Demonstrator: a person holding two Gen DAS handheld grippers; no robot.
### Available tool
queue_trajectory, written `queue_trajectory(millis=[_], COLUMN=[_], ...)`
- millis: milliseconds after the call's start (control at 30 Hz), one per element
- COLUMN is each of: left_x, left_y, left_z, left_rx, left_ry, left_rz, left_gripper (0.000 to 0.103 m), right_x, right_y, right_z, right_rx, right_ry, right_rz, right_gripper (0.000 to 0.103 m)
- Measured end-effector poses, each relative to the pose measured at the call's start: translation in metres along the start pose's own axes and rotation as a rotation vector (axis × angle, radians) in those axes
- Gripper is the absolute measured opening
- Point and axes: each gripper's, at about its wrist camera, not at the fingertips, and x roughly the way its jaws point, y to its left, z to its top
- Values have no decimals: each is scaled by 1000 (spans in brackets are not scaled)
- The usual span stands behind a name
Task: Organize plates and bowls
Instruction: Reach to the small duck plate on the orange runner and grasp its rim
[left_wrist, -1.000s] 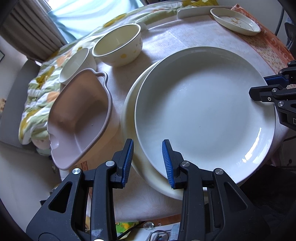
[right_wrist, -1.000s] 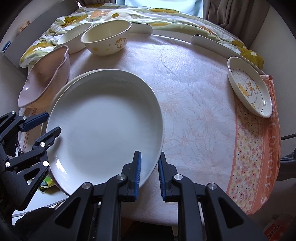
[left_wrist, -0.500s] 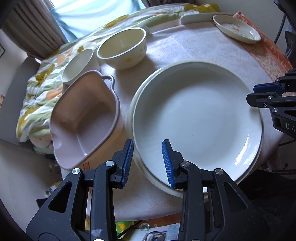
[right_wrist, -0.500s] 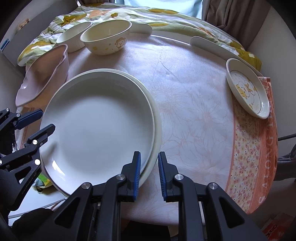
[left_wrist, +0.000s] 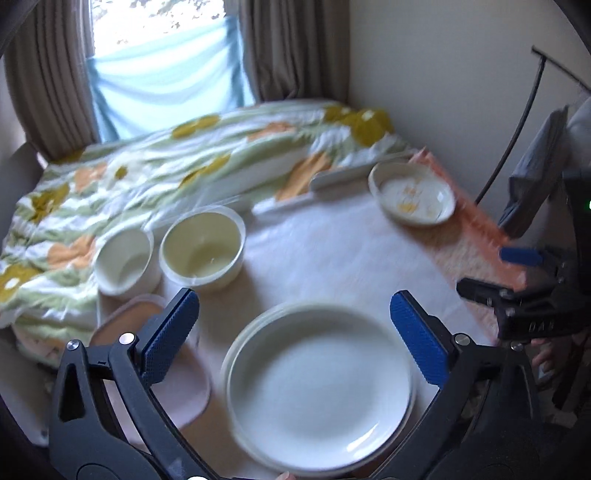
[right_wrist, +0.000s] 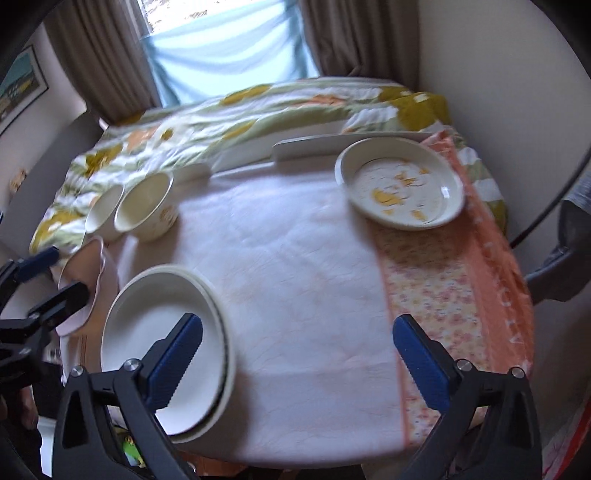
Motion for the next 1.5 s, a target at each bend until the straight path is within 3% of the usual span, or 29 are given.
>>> queue_trajectory(millis=[100,167,233,367,467,500,567,733,833,933,1133,1267,1333,1400,1500], left_x=[19,38,51,100,144,158,193,272,301,319,331,333,334,333,329], left_y=[-8,-15,-21,-41,-55,-59,-68,-92,-101,-108,-115,-117,-117,-119,-123], left_z=[32,56,72,113,131,135,144,157,157,156,157,157,157,155,154], left_rx=[10,4,-7,-22,-33,-33,-28,-31,-27,-15,10,28,39,65,112], left_ry=[11,22,21,73,130,149,198,320,370,398,412,419,418,409,388], left_rz=[-40,-96,-155,-236,-289,-292,-280,-311,-307,-300,-302,-292,-286,-265,-238], left_gripper=[103,103,103,103,102,100,80,64,51,50,50,28,21,17,16], right_x=[-19,-24,-28,-14,12,21,39,83,104,118,130,134,136,138,138], right_y=[-22,-36,-53,-84,-117,-125,-139,-168,-178,-184,-185,-187,-187,-185,-184], right_z=[6,14,24,45,57,58,61,70,76,80,84,88,91,92,92], right_rx=[25,32,62,115,239,276,335,427,455,479,458,441,420,393,374], right_ry=[-29,-2,-31,-39,-25,-20,-17,20,52,73,92,88,88,95,93], right_rz=[-31,-58,-81,-110,-25,-8,11,56,58,67,69,65,54,30,17], right_gripper=[103,103,103,103,103,103,102,69,58,50,36,35,25,18,15])
